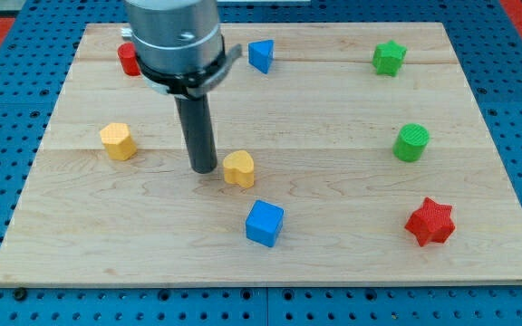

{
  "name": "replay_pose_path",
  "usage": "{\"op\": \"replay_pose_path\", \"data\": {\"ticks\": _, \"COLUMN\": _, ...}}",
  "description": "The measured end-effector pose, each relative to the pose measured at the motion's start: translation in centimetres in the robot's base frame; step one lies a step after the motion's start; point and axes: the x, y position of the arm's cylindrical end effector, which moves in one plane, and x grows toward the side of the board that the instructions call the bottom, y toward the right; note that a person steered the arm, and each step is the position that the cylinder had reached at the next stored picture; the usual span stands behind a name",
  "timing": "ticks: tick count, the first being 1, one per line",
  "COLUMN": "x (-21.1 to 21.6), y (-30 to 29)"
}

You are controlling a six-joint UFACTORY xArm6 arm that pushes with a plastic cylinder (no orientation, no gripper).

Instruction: Move the yellow hexagon to the centre of the board

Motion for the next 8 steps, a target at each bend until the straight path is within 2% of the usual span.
{"op": "replay_pose_path", "data": {"ticks": 1, "x": 1.0, "y": 2.8}}
{"op": "replay_pose_path", "data": {"ticks": 2, "x": 1.1, "y": 3.0}}
{"op": "replay_pose_path", "data": {"ticks": 4, "x": 1.0, "y": 1.0}}
{"op": "replay_pose_path", "data": {"ticks": 6, "x": 2.0, "y": -10.5}}
{"op": "replay_pose_path", "data": {"ticks": 7, "x": 2.0, "y": -14.8}}
{"op": "replay_pose_path", "data": {"ticks": 8, "x": 1.1, "y": -16.8}}
